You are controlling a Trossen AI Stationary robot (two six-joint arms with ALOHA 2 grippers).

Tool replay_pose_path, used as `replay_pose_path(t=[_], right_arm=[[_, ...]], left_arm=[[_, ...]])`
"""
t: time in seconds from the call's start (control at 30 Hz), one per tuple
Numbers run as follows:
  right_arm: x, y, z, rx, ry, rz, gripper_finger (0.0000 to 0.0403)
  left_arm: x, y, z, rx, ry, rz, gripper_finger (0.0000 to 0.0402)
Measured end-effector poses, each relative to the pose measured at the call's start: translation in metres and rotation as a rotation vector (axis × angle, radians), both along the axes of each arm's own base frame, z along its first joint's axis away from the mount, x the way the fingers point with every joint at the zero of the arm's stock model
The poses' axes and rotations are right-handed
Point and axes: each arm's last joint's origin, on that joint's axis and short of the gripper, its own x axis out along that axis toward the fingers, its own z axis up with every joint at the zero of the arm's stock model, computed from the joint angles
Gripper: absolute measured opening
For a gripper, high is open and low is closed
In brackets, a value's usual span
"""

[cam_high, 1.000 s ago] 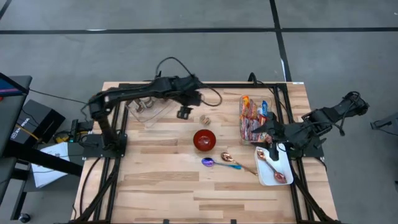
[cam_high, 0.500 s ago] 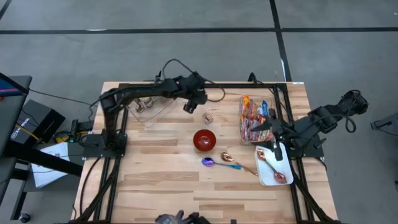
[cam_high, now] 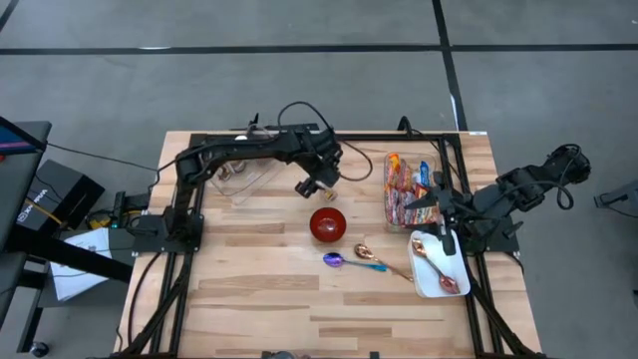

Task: Pick & Place Food Item
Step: Put the brown seasoning bottle into the left transparent bin

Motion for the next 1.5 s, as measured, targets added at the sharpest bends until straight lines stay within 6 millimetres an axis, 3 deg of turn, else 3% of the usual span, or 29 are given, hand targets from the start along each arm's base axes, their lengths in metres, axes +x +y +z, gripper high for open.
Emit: replay_pose_path(t=[0.13,0.4,0.87,1.17,1.5], right_arm=[[0.000,0.000,0.000,0.000,0.002,-0.001,0.0207],[0.000,0.000,-0.001,0.014,0.009,0.002,0.0207],[0.000,0.001,-0.001,0.027,0.014,0.019,0.0207],[-0.001,0.001,-0.002,0.021,0.025,0.019,0.0207],[0.001,0.002,-0.003,0.023,0.041,0.040,0.0207]], left_arm=[[0.004,-0.009,-0.010,-0.015,0.042,-0.020,0.0290],[0.007,-0.006,-0.035,-0.038,0.100,0.001,0.0290],[0.008,-0.011,-0.032,-0.107,0.076,0.006,0.0288],[0.016,-0.012,-0.038,-0.148,0.026,0.026,0.0252],[0.021,-0.010,-0.075,-0.189,0.106,0.097,0.0210]])
